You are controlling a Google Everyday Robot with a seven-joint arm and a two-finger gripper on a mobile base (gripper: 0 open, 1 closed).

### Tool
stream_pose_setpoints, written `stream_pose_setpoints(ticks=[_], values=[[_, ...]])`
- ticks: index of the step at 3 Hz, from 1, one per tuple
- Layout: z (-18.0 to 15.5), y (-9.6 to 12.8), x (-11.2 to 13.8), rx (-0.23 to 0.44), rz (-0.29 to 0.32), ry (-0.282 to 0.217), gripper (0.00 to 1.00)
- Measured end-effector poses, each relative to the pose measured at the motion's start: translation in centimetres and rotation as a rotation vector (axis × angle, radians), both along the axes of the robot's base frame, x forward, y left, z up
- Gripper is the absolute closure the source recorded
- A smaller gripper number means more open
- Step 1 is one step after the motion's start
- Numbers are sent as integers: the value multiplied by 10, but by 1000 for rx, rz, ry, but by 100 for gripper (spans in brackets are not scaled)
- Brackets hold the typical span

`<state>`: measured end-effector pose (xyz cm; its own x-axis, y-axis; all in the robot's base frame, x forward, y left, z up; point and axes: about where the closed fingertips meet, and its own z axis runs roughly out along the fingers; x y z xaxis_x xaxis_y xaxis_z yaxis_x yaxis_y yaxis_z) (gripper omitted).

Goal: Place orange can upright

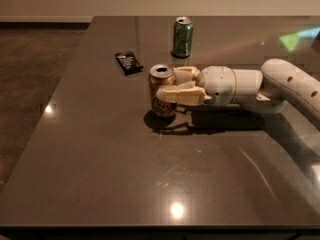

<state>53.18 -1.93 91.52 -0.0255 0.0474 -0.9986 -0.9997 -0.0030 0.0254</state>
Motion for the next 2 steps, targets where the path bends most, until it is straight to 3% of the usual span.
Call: stream_pose_setpoints(ticks=[1,2], values=[[1,2,-1,0,4,-1,0],[1,2,-1,0,4,-1,0]])
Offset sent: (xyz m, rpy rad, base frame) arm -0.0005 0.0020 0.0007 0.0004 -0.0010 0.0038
